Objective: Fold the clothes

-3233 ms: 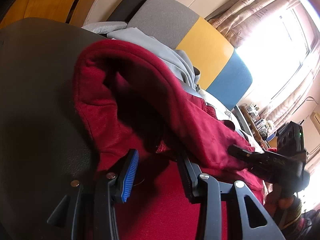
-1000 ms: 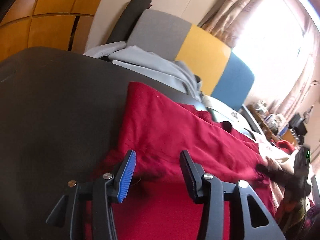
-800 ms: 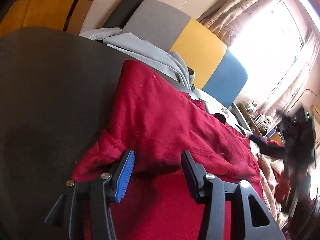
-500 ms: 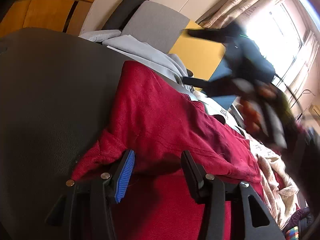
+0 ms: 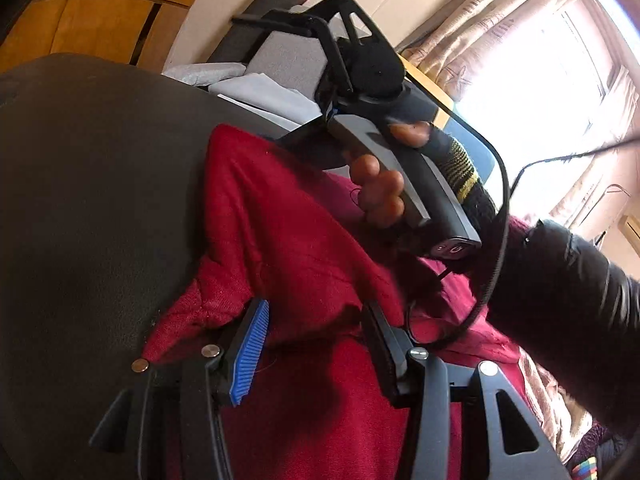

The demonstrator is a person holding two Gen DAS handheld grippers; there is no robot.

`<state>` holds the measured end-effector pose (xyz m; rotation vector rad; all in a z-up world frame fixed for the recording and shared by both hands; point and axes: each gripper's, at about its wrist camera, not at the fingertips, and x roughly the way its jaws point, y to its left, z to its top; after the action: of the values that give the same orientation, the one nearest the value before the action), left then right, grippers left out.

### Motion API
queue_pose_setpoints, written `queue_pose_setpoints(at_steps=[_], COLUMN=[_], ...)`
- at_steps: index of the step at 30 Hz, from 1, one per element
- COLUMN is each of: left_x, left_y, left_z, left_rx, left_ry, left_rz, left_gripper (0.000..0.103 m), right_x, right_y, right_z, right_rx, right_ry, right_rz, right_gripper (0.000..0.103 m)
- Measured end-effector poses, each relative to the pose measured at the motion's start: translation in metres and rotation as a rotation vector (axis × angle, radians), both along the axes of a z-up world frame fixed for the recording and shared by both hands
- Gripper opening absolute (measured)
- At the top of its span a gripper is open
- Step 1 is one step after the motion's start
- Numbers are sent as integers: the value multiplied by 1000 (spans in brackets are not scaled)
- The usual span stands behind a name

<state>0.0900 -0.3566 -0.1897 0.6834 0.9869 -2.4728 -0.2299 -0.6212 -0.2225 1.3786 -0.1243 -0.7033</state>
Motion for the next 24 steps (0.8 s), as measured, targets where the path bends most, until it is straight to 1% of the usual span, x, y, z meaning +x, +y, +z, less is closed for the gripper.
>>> queue_pose_setpoints(at_steps=[1,3,4,5,7,9,11,12,14,15,16,18,19,20,21,22,23,24], left_x=[-1,-2,-3,-4,-4,-3,2,4,-4,-13,-23,-53,-64,-74,-83,-86,-82,-81], left_y=[-1,-2,-3,-3,-6,-12,-18,-23,-36,-41,-45,-49,-48,-46,-42,-33,-28,-27], left_z=[0,0,0,1,2,10,27,40,60,68,71,63,52,41,25,10,10,11], left_rx=[0,0,2,3,16,36,14,-8,-68,-110,-135,-154,-153,-150,-143,-174,-187,-175], left_ry=[-2,-6,-9,-14,-15,-26,-1,33,61,59,50,-30,-82,-136,-206,-241,-229,-238], left_rz=[-1,-2,-4,-5,-9,-9,24,36,43,41,26,-30,-56,-82,-119,-164,-183,-201], left_gripper=[48,48,49,49,49,49,49,49,50,51,52,52,52,52,49,50,50,50], right_x=[-1,-3,-5,-8,-17,-17,-18,-18,-27,-29,-29,-30,-30,-22,-13,-5,4,10], right_y=[2,14,24,34,61,92,138,161,216,243,265,305,325,345,365,378,387,394], right_z=[2,16,28,38,61,74,83,83,85,83,78,64,50,44,39,34,31,32], right_rx=[9,19,10,-5,-21,-14,-8,-5,9,26,56,144,209,185,134,130,132,138], right_ry=[21,129,164,179,258,315,383,417,494,543,602,726,781,844,910,962,997,1012], right_rz=[-26,-79,-102,-118,-156,-191,-238,-269,-354,-408,-462,-550,-577,-584,-585,-577,-570,-573], right_gripper=[99,101,103,103,103,103,103,103,103,103,103,103,103,103,103,103,103,103])
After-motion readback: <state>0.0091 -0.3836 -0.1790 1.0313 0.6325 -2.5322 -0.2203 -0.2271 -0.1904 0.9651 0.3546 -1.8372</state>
